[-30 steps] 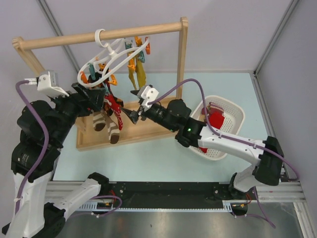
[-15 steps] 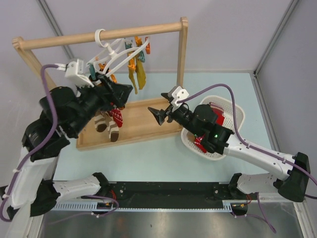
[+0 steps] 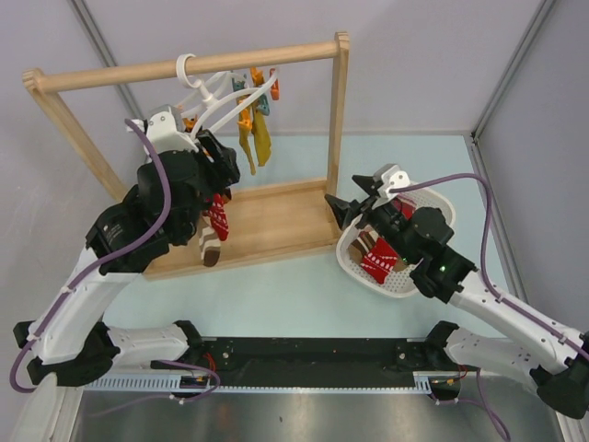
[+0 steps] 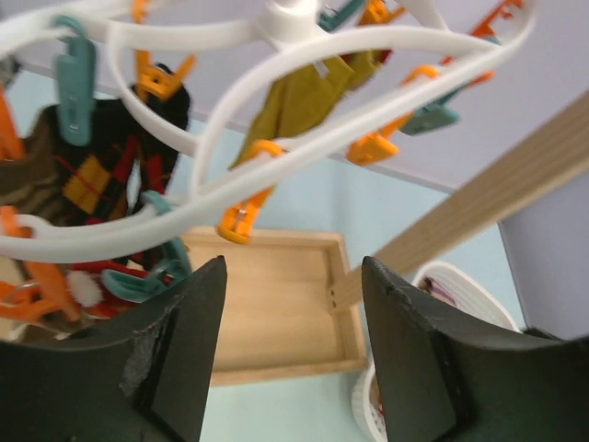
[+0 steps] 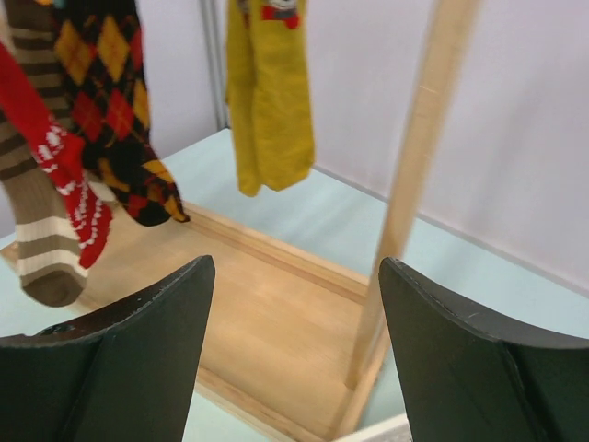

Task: Clip the socks to the hanger
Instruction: Open the clamp at the hanger.

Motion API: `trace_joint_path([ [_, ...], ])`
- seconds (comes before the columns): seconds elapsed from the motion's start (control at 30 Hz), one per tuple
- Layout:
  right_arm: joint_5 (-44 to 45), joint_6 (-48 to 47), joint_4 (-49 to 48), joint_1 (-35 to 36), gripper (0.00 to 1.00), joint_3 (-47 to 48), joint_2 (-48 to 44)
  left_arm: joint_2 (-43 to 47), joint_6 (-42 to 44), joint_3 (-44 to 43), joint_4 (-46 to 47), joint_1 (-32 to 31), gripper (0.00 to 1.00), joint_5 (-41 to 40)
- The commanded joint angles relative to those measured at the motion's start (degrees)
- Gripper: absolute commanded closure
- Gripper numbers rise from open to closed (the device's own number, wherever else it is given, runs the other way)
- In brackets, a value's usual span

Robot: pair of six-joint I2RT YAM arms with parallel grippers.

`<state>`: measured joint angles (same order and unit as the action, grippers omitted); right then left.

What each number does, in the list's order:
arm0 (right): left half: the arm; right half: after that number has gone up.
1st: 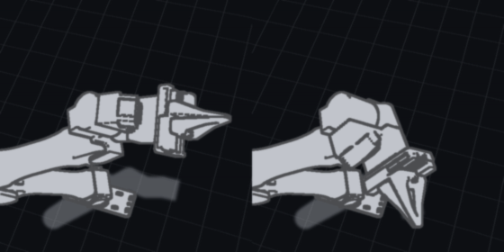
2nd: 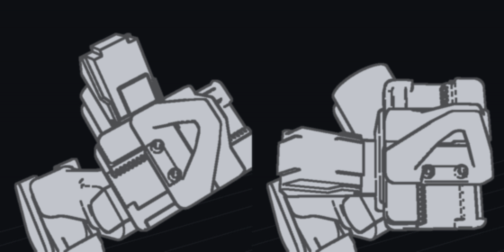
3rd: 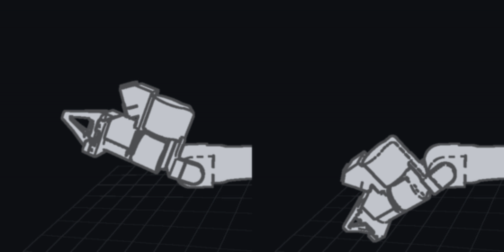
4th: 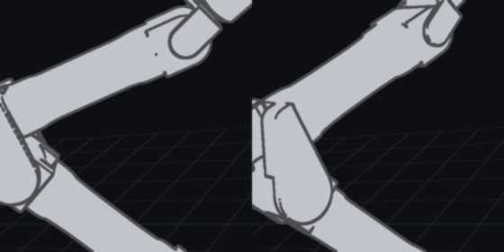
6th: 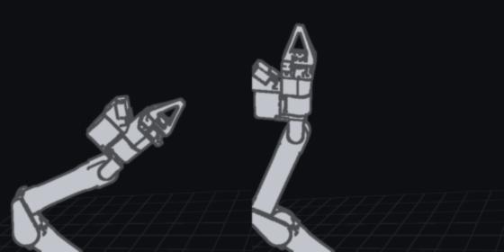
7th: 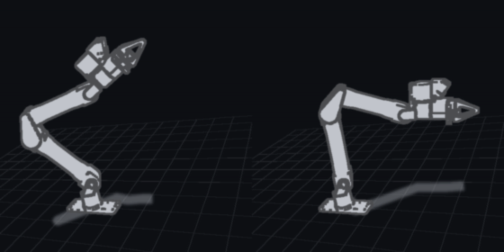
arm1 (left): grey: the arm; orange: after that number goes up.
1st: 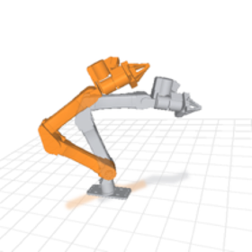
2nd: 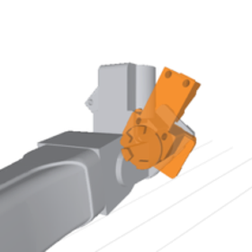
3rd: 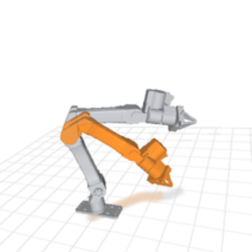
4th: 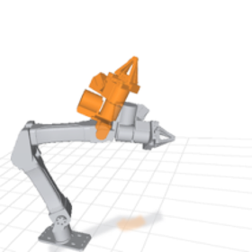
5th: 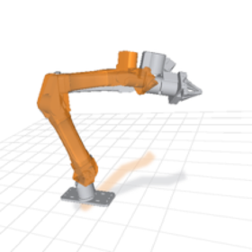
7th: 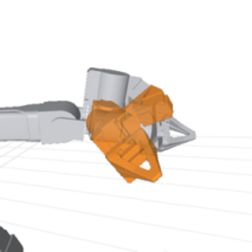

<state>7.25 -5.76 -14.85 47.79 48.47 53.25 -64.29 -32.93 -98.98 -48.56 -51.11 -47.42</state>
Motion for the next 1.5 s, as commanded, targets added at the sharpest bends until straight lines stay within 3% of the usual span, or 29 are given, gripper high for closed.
trace_joint_path([
  [0.0, -2.4, 3.4, -1.9, -4.4, 0.22, -2.7, -3.2, 0.1, 1.5, 1.4, 1.4, -0.3, 0.37, -9.8],
  [0.3, -9.0, 5.5, -4.2, -8.9, 0.23, -5.8, -3.9, -0.4, 4.3, 3.2, 3.6, 0.8, 0.57, -15.2],
  [0.57, -19.1, 7.0, -8.6, -9.0, 0.23, -6.1, -1.3, 1.2, 4.7, 5.0, 5.4, 5.3, 0.60, -11.3],
  [0.83, -19.4, 5.9, -14.1, -3.7, 0.23, -6.1, 2.5, 3.1, 6.3, 6.1, 6.2, 8.1, 0.66, -10.3],
  [1.17, -23.9, 5.9, -23.4, 1.4, 0.23, 1.9, 15.4, 4.6, 7.5, 7.5, 6.5, 11.6, 0.82, -4.4],
  [1.3, -24.6, 5.9, -24.6, 3.2, 0.23, 6.4, 20.7, 5.2, 8.9, 8.4, 7.5, 13.0, 0.84, -3.7],
  [1.47, -25.5, 5.9, -26.5, 4.4, 0.23, 10.3, 26.6, 5.7, 9.5, 8.9, 9.1, 14.5, 0.86, 3.4],
])
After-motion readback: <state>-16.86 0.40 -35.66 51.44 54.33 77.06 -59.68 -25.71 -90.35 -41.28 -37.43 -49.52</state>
